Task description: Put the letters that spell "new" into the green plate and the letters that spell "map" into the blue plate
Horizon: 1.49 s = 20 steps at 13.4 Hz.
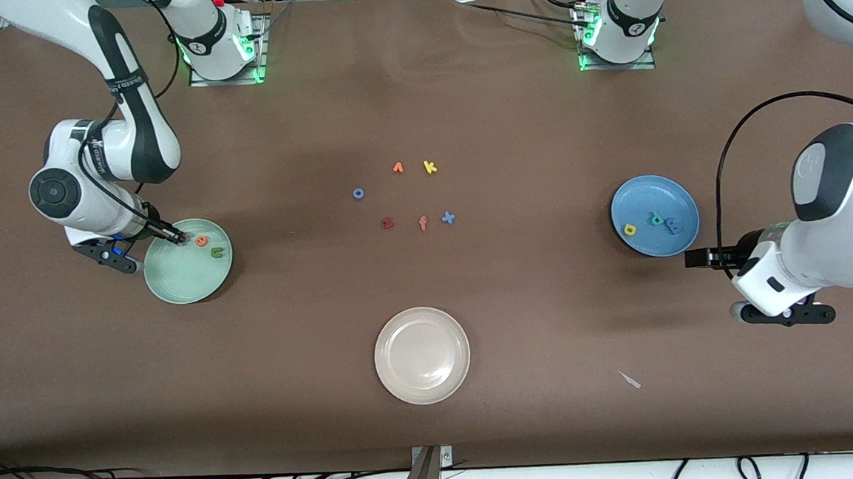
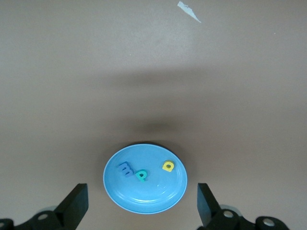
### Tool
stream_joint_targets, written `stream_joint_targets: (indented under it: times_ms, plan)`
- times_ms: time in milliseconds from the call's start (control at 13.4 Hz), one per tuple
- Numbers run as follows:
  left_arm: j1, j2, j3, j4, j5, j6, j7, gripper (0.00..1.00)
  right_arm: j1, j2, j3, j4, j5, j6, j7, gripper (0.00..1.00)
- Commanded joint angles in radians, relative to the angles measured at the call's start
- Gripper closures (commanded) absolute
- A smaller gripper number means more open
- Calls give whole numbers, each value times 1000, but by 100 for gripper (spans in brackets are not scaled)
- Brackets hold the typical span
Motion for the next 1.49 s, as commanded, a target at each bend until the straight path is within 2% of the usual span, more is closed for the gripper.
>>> stream_joint_targets:
  times_ms: [0, 149, 223, 372, 596, 670, 819, 893, 968, 1117, 1191, 1414]
  plan:
    - [-147, -80, 264, 11, -180, -22, 120, 0, 10, 5, 5, 204, 68, -268, -13, 0]
    - [-198, -114, 385, -2, -315, 6, 137, 0, 14, 3, 6, 287, 114, -402, -5, 0]
    - [-209, -133, 393, -34, -325, 53, 141, 0, 39, 3, 6, 310, 116, -429, -5, 0]
    - [-220, -226, 394, -205, -321, 195, 141, 0, 79, -7, 6, 330, 116, -468, 4, 0]
    - [-208, -341, 384, -423, -327, 372, 142, 0, 105, -13, 6, 427, 113, -586, 7, 0]
    - [-200, -361, 370, -471, -327, 423, 142, 0, 108, -13, 6, 453, 110, -614, -9, 0]
    - [-200, -371, 368, -483, -327, 440, 142, 0, 115, -15, 9, 497, 96, -644, -23, 0]
    - [-198, -371, 370, -482, -327, 440, 142, 0, 119, -24, 27, 501, 75, -638, -25, 0]
    - [-198, -369, 368, -480, -327, 439, 142, 0, 90, -51, 90, 494, 24, -632, -23, 0]
    - [-200, -366, 368, -480, -327, 439, 142, 0, -43, -111, 252, 482, -57, -629, -42, 0]
    - [-200, -363, 368, -480, -327, 439, 142, 0, -88, -150, 293, 468, -73, -628, -87, 0]
    - [-209, -358, 368, -479, -327, 440, 142, 0, -153, -208, 299, 464, -74, -624, -300, 0]
